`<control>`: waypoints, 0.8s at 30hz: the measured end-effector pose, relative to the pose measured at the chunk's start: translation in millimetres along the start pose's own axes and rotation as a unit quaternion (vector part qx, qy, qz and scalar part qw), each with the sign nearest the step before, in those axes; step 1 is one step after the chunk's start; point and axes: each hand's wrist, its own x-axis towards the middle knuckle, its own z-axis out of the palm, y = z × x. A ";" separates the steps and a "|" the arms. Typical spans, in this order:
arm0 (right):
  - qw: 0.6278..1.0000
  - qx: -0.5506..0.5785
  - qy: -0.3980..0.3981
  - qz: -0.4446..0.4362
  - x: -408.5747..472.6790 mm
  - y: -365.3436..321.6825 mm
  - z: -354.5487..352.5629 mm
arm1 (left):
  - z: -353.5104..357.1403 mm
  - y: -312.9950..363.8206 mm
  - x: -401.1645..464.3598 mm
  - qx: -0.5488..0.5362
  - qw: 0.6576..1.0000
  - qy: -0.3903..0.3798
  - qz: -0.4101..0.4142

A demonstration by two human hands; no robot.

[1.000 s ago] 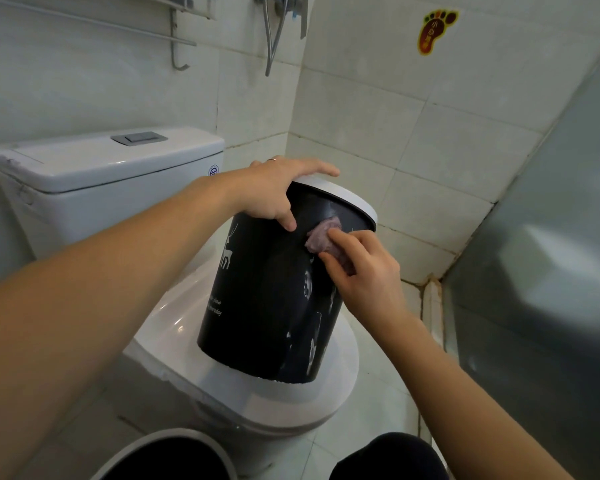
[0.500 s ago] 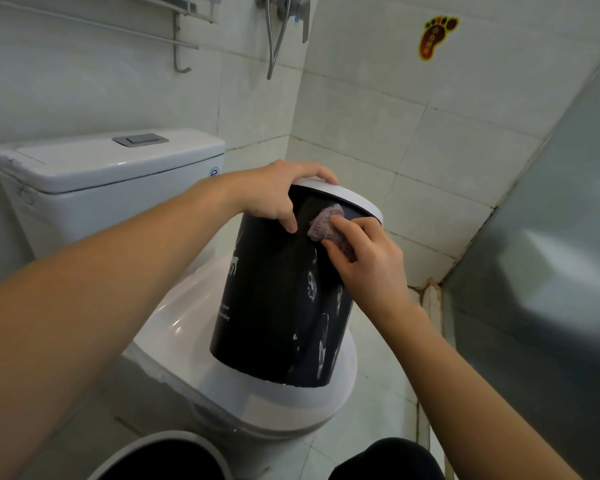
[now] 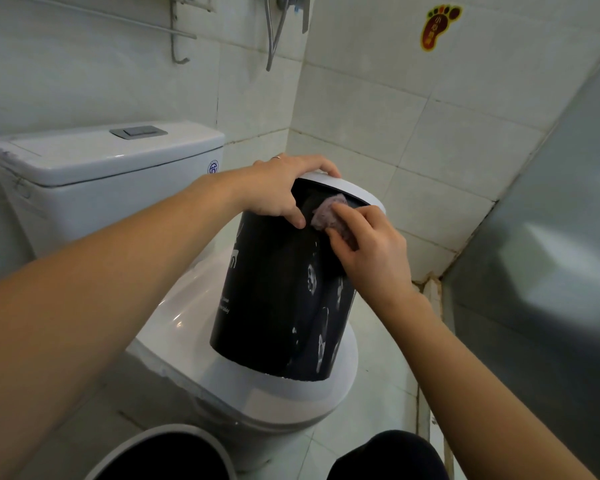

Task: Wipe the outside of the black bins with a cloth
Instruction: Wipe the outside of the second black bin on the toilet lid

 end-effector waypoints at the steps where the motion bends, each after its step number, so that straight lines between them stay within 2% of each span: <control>1: 1.000 -0.001 -0.001 -0.008 -3.2 -1.0 0.9 | 0.1 -0.2 -0.1 0.001 1.000 0.000 0.001; 7: 0.989 0.017 -0.083 -0.121 -42.9 -4.4 -6.1 | -1.9 -4.1 -0.6 -0.013 1.000 0.004 -0.001; 9: 0.988 0.012 -0.085 -0.126 -37.7 -3.4 -8.0 | -1.1 -3.8 -0.2 -0.010 1.000 0.005 -0.001; 13: 0.998 -0.003 -0.039 -0.047 -17.9 -2.9 -5.8 | 0.5 -1.8 1.1 -0.008 1.000 -0.001 0.001; 15: 0.999 0.002 -0.037 -0.036 -19.8 -4.4 -3.6 | 0.6 -2.1 1.3 -0.011 1.000 0.000 0.002; 22: 0.982 0.033 -0.115 -0.144 -73.1 -6.1 -8.3 | 0.6 -4.9 1.5 -0.015 1.000 0.001 -0.005; 24: 0.981 0.025 -0.113 -0.154 -68.8 -3.0 -9.0 | 1.3 -4.1 1.5 -0.012 1.000 0.003 -0.006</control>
